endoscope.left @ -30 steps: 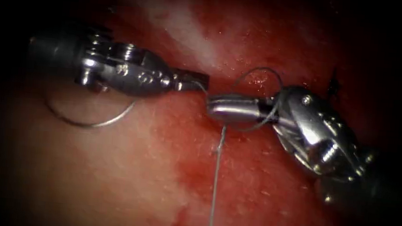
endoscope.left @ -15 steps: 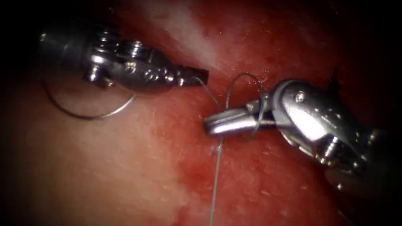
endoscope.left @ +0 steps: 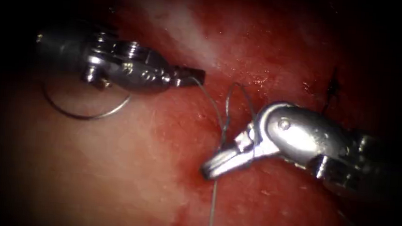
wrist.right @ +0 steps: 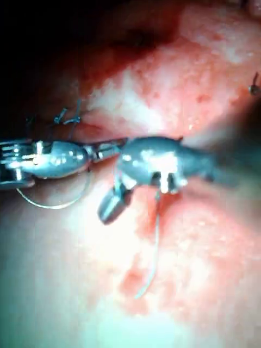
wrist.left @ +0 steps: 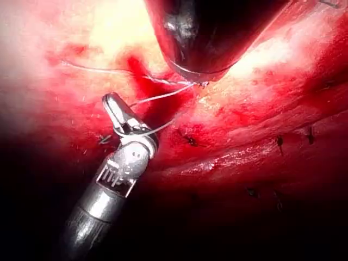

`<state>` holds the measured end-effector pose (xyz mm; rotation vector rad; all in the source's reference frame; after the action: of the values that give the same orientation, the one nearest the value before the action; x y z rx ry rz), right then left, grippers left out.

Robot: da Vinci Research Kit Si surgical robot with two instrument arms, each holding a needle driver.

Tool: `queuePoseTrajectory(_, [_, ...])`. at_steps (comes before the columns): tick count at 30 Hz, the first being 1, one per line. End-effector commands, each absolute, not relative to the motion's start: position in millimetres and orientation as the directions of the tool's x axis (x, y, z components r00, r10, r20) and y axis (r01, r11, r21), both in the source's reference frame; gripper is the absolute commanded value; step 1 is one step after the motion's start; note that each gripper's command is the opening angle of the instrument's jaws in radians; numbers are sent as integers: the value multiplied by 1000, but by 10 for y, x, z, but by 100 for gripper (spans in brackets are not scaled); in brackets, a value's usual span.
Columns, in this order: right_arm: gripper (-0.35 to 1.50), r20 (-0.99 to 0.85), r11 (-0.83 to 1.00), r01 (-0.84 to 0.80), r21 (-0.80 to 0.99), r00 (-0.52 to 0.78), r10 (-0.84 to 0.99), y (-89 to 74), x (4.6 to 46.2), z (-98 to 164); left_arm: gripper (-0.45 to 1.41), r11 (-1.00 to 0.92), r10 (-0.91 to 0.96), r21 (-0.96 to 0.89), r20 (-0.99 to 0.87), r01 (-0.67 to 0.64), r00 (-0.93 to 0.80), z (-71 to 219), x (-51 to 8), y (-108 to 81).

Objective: Wound Closure

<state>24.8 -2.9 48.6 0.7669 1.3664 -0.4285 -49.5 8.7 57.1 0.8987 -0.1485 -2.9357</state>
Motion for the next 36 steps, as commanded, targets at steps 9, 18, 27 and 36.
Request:
queuePoseTrajectory(9, [66,-966,622,753,214,258,21,-50,263,504,-45,-993,-95,110,-555,40,-826,573,-493,83])
queuePoseTrajectory(18, [69,-947,595,775,212,314,-71,-49,260,520,-45,-993,-93,110,-552,38,-828,571,-487,81])
queuePoseTrajectory(27, [69,-914,551,807,214,364,-179,-74,269,548,-45,-993,-92,109,-551,37,-829,571,-485,79])
queuePoseTrajectory(36, [15,-899,539,816,207,377,-225,-89,276,565,-45,-993,-94,107,-550,42,-830,562,-477,67])
